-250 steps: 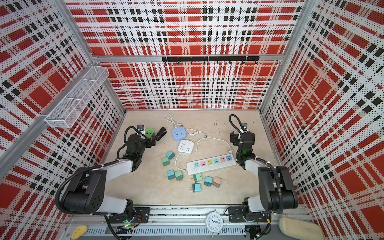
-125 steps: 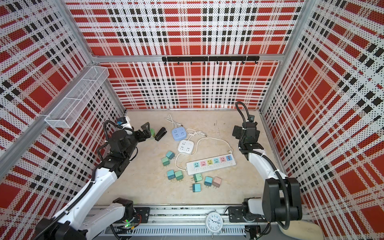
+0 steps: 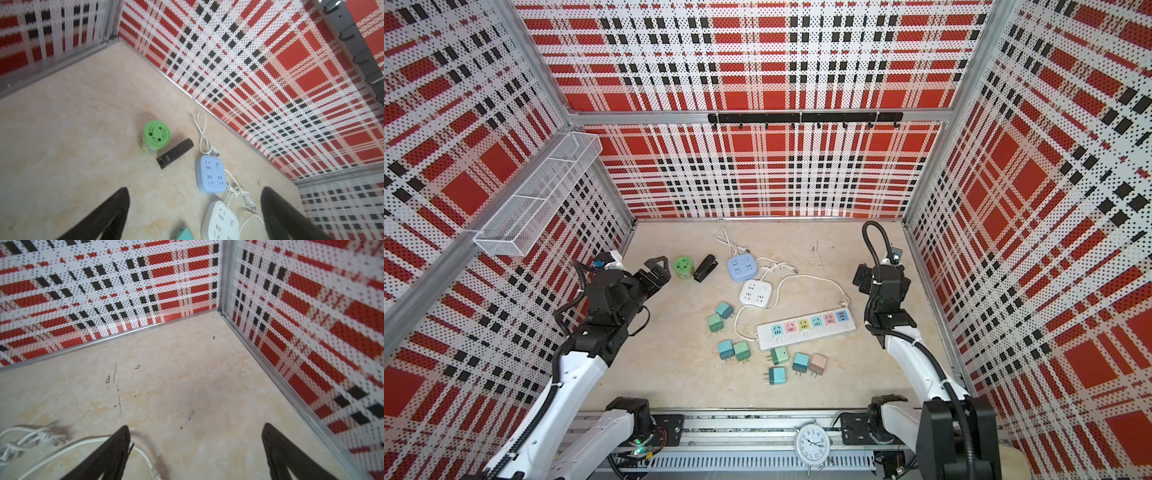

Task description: Insert the plug

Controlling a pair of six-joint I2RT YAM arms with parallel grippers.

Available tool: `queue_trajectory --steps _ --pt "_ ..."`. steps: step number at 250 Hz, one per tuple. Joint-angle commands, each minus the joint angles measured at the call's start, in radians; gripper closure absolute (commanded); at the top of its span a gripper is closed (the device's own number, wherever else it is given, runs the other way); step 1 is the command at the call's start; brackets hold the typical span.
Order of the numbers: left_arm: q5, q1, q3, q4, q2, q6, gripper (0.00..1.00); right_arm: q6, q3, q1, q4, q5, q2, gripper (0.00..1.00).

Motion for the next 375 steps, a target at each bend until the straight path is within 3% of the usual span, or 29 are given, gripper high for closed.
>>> queue_trajectory --steps 1,20,47,94,115,139,185,235,302,375 --pt "0.328 0.133 -0.108 0.102 0.030 -0.211 0.01 0.255 0.029 -0.061 -0.115 -0.054 -0.112 0.00" --pt "0.420 0.191 -0.150 0.199 0.064 -0.238 0.01 0.276 0.089 -0.063 -0.232 -0.212 -0.142 0.00" --pt "0.280 0.133 -0.083 0.042 0.096 -0.136 0.01 0.316 0.104 -0.033 -0.337 -0.305 -0.135 0.00" --pt "-0.054 -0.203 0.053 -0.124 0.151 -0.018 0.01 0.300 0.031 0.064 -0.323 -0.359 -0.073 0.02" --pt "-0.338 -0.421 0.026 -0.162 0.141 0.022 0.01 0.295 0.017 0.074 -0.303 -0.413 -0.013 0.05" --pt "-0.463 -0.573 -0.037 -0.157 0.137 0.002 0.01 0.289 0.013 0.077 -0.275 -0.454 0.060 0.07" --pt "-0.497 -0.730 -0.062 -0.130 0.189 -0.029 0.01 0.289 -0.011 0.083 -0.178 -0.513 0.148 0.09" --pt "-0.516 -0.817 0.006 -0.140 0.314 -0.037 0.01 0.282 -0.033 0.084 -0.151 -0.486 0.158 0.08" --pt "-0.534 -0.846 0.087 -0.181 0.474 -0.069 0.01 0.277 -0.046 0.088 -0.149 -0.462 0.182 0.08" --pt "-0.547 -0.846 0.113 -0.187 0.559 -0.066 0.01 0.265 -0.028 0.088 -0.141 -0.450 0.217 0.07"
